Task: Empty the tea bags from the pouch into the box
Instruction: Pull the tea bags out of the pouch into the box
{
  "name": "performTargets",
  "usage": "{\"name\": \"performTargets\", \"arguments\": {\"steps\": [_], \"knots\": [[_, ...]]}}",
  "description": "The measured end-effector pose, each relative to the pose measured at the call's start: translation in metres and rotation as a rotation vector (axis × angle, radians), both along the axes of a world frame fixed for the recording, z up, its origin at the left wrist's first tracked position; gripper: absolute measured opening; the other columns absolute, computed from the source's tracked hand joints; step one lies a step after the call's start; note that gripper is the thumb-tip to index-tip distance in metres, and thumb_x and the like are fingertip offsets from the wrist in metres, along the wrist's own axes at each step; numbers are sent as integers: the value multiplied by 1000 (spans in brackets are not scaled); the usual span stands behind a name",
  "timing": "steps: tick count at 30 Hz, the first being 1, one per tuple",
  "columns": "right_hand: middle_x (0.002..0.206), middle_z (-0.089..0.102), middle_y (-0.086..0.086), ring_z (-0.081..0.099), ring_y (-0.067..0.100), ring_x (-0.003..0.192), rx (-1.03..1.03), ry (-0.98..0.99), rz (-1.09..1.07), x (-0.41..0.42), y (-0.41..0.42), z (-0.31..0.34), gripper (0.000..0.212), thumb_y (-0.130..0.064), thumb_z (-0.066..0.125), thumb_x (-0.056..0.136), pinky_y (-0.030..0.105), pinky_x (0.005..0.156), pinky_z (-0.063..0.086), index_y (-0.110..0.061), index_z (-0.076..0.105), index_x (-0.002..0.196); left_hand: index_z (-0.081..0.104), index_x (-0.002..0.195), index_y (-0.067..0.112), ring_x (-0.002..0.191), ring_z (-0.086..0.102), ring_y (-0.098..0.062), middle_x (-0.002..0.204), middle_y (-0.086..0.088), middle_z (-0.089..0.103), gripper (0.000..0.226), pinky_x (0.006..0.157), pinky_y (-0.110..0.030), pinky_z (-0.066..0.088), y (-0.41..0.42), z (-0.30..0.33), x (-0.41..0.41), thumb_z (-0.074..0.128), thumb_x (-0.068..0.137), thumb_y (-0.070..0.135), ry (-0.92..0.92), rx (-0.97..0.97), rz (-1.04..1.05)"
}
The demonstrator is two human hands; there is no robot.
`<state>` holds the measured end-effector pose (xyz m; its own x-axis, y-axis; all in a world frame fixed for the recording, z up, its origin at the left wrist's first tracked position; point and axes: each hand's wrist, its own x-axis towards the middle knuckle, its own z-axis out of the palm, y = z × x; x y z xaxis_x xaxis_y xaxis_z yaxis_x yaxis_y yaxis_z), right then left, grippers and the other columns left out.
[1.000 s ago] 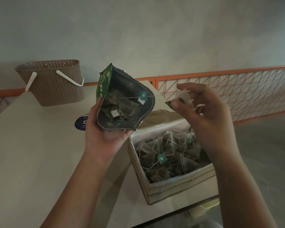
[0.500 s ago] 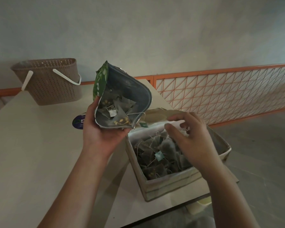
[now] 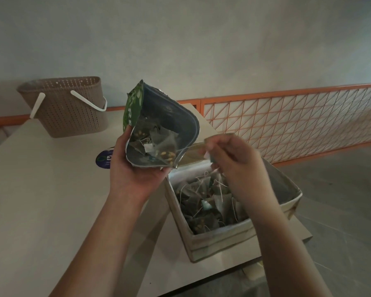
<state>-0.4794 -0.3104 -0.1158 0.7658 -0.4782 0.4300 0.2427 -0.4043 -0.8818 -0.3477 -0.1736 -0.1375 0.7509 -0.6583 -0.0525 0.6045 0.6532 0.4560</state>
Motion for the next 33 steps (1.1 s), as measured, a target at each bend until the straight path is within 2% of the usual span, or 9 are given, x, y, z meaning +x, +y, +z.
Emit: {"name": "performTargets", "arguments": {"steps": [4,9,13,20,23,25,28,30,33], "knots": [[85,72,-1,63,8,67,106,-128,-6,-12,-17,17,11,-14,58,95,20,62,53,-7,64,99,65,133,23,110,70,-37,130,-15,68,44,88,-46,55,-2,-1,1,57,96,46,6,-3,25],[85,71,-4,63,12,65,0,-56,-83,-17,-36,18,11,-18,59,95,23,60,53,-11,65,100,64,135,23,107,71,-37,128,-15,70,46,85,-45,56,-3,1,0,55,96,46,-14,-8,27],[90,70,1,62,8,64,-65,-22,-134,-21,-43,10,10,-18,61,94,16,58,50,-14,67,101,62,137,22,110,70,-37,129,-15,69,48,87,-46,56,-4,1,0,55,97,46,-17,-10,18],[85,70,0,65,14,59,22,-90,-235,-25,-47,2,10,-16,60,95,19,56,54,-11,65,101,60,139,20,116,67,-39,129,-17,68,50,105,-50,48,-4,0,0,55,97,46,-17,-30,-9],[83,68,-12,67,5,68,-150,137,-168,-22,-48,-10,10,-22,58,95,12,61,51,-24,68,98,59,138,18,111,68,-41,126,-21,69,50,102,-50,50,-4,1,-2,54,98,47,-21,-39,-22],[93,65,-17,63,9,89,-401,345,-158,-16,-51,-26,19,-34,53,96,12,73,47,-29,72,95,61,135,16,109,69,-41,124,-22,70,48,98,-50,51,-4,2,-3,54,98,46,-25,-41,-19],[118,57,-11,43,16,117,-592,464,-212,-8,-51,-37,21,-37,56,95,27,93,33,-30,75,100,61,136,17,110,69,-42,125,-22,69,50,98,-50,52,-5,1,-3,55,97,46,-13,-41,-20],[127,51,-12,38,15,122,-660,611,-160,-6,-50,-37,18,-35,60,93,34,99,32,-36,70,107,59,138,17,112,68,-42,128,-22,67,53,98,-50,52,-4,0,-2,56,96,48,-5,-29,-13],[136,43,-12,38,20,125,-666,898,-23,-5,-52,-38,31,-37,66,87,44,107,36,-43,64,117,59,140,18,113,68,-41,129,-21,67,55,97,-49,53,-4,-1,-2,58,94,49,3,-8,5]]}}
